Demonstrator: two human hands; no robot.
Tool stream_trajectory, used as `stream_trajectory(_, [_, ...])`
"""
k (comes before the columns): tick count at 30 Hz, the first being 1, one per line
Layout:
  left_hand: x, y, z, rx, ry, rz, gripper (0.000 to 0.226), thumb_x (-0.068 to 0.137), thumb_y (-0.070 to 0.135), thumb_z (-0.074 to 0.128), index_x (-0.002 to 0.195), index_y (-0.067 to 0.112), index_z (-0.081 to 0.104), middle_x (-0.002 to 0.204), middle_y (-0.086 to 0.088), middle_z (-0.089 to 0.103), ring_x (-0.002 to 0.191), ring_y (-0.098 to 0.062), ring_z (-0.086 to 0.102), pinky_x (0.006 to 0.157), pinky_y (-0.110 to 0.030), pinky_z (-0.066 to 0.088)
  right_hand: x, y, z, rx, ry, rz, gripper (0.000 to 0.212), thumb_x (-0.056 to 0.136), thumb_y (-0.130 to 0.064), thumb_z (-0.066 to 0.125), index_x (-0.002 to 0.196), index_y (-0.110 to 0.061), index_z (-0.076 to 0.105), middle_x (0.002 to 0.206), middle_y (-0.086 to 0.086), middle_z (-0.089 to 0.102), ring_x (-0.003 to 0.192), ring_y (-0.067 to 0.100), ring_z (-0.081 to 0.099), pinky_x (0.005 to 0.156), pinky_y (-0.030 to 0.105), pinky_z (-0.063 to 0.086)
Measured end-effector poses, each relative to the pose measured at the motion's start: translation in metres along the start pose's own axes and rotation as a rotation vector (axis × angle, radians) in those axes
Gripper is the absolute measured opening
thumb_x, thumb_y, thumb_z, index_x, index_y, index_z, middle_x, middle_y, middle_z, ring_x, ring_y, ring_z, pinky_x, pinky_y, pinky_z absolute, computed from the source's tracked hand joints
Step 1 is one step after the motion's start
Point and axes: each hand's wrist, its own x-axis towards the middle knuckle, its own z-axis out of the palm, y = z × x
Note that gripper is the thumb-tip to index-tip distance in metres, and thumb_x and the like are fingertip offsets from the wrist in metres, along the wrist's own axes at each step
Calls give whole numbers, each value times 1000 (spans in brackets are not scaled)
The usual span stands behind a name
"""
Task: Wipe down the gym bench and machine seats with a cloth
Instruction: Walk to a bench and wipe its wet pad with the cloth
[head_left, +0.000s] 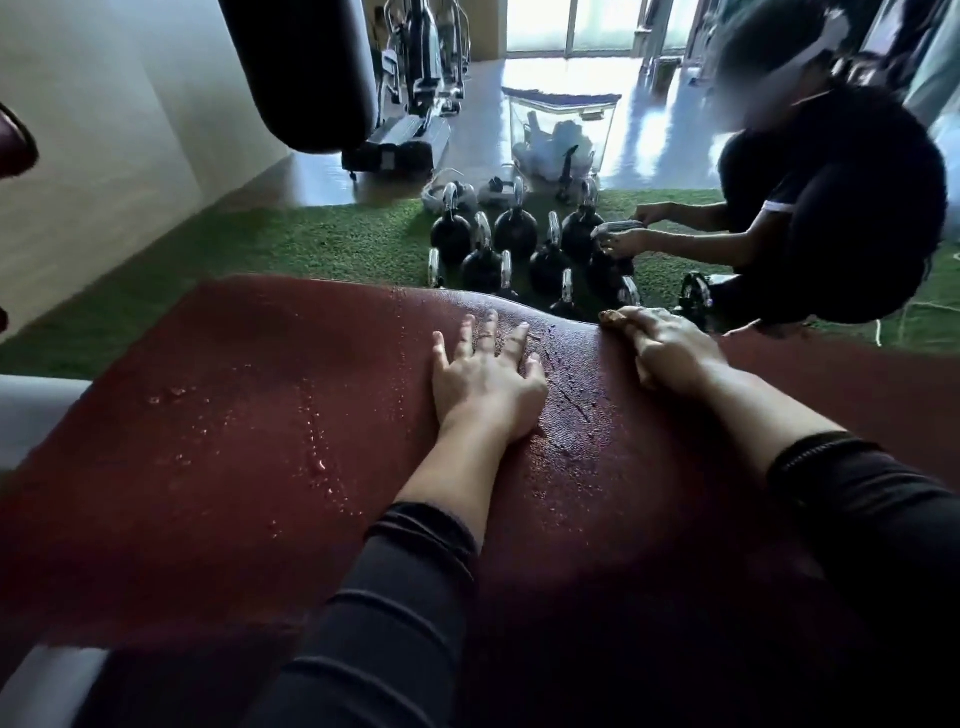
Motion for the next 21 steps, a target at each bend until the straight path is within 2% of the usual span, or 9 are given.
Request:
stream_trajectory(13, [-5,1,-7,41,-62,14,54,102,49,16,153,40,1,162,6,-8,149,-15,-9,117,-46,-11,4,12,2,16,19,-76,43,97,-40,40,139,-28,43,147,-2,39,136,21,34,109,30,24])
stream_trajectory(18, [-40,-17,-21,93,-106,-21,55,101,52,21,153,40,6,162,9,-2,149,-11,1,120,-44,2,7,16,6,51,35,-102,42,97,-41,40,136,-31,45,146,-5,41,135,21,35,110,32,27])
stream_trajectory(21, [-74,-29,-18,64,-101,-42,54,101,54,18,152,44,2,162,13,-7,148,-6,-6,120,-45,-5,1,15,4,75,13,-141,42,96,-43,40,136,-33,45,147,-9,40,136,15,34,111,31,28])
